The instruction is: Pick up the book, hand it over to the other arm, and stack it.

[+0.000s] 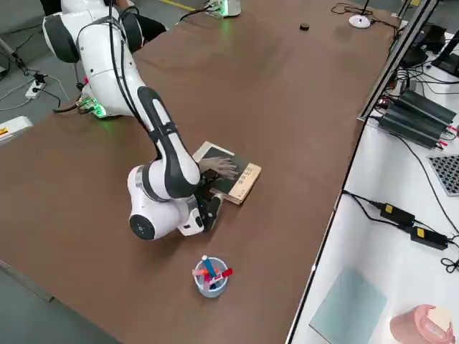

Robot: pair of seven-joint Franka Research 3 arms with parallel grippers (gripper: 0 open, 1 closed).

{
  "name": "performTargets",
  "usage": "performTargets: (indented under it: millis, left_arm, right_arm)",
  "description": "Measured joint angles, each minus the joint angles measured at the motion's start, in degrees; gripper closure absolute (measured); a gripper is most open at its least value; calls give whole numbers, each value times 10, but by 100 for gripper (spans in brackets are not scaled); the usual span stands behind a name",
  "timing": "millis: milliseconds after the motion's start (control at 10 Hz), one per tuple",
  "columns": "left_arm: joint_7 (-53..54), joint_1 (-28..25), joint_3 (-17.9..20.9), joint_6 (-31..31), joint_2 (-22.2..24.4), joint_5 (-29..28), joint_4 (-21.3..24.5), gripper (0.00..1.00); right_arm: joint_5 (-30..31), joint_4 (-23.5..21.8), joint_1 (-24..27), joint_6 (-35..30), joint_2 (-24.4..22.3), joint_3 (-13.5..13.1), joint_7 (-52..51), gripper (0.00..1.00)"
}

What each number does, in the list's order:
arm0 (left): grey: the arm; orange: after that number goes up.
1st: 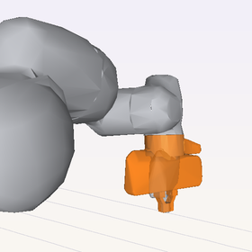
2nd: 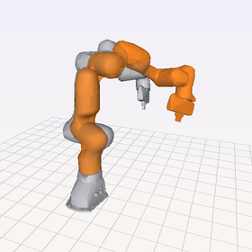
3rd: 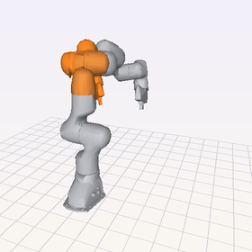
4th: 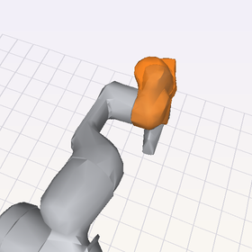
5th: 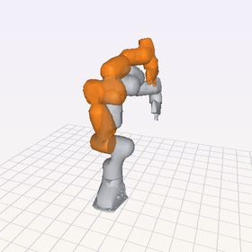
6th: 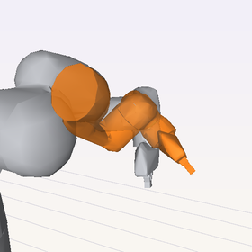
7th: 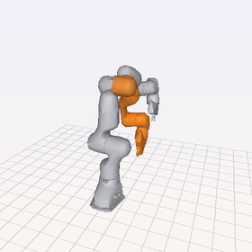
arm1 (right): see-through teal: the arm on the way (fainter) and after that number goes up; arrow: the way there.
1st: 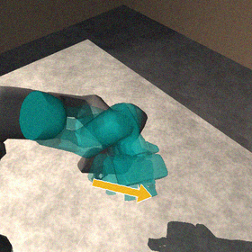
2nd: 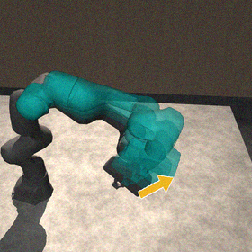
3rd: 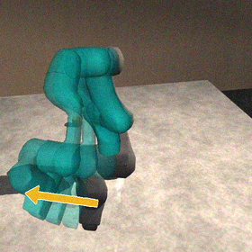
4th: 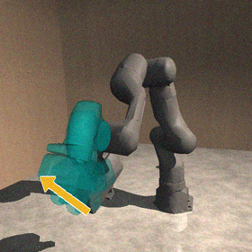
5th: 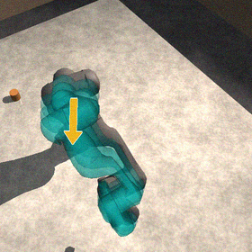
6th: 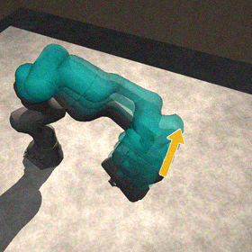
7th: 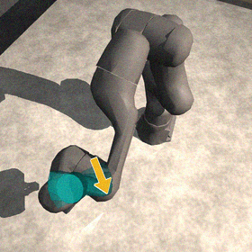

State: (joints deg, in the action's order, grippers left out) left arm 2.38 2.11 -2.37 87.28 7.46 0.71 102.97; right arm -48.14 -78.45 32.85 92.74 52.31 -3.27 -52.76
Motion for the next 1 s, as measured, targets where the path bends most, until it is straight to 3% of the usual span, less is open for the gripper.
performTargets:
  millis: [600,1000]
  left_arm:
    - [0,0,0,0,0,0,0,1]
    - [0,0,0,0,0,0,0,1]
  right_arm:
    - [14,37,5,-67,-8,-14,0,0]
    - [109,89,3,-79,-37,-9,0,0]
